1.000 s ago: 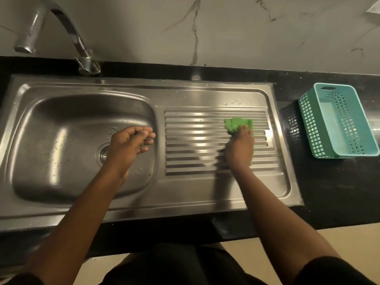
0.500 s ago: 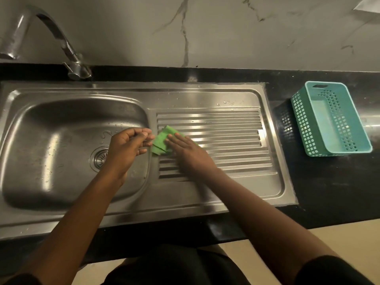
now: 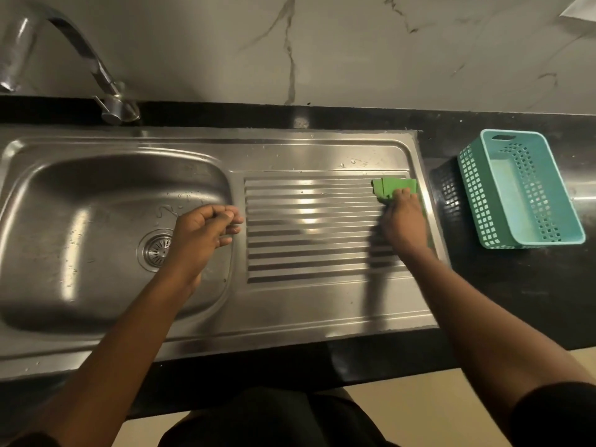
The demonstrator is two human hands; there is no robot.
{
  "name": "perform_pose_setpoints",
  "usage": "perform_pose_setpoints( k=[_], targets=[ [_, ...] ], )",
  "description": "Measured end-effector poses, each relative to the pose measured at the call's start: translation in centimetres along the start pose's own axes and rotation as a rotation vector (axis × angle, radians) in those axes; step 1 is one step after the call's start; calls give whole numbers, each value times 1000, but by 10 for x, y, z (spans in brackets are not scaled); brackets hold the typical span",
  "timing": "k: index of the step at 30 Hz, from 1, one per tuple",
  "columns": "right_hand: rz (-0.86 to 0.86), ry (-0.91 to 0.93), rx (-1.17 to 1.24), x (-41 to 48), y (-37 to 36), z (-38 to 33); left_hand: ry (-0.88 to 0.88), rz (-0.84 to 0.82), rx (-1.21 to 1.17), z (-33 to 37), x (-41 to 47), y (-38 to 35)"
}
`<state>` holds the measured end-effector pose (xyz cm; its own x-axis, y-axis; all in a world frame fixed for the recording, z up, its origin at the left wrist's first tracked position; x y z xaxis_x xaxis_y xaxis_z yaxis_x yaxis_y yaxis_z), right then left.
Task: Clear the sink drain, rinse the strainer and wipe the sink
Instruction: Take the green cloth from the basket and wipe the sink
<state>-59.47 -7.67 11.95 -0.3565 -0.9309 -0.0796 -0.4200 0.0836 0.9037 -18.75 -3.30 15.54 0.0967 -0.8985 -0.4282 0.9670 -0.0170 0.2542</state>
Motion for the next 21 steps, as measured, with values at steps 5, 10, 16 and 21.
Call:
perform_pose_setpoints(
  k=[5,10,16,21],
  targets=[
    [-77,8,-4,-26,-55,-73,0,-1,5,-1,4,7],
    [-280,302,77,-90,-115,-193,6,31,-10,0,5,18],
    [-463,561,115,-105,-138,-227,6,83,-8,-2,2,29],
    [-379,603,47,-66,-88,-138,25,61,-20,-9,0,23]
  ],
)
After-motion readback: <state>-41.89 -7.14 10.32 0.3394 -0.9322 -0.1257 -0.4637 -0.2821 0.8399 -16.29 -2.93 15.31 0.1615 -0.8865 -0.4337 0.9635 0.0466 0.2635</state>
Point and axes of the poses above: each hand's wrist, its own x-axis towards the middle knuckle, its own y-axis out of the back of the hand, z = x × y, the point moved 5 cm from there along x, towards the middle knuckle, and after that the axes turned 10 degrees about x, right-handed, at the moved point
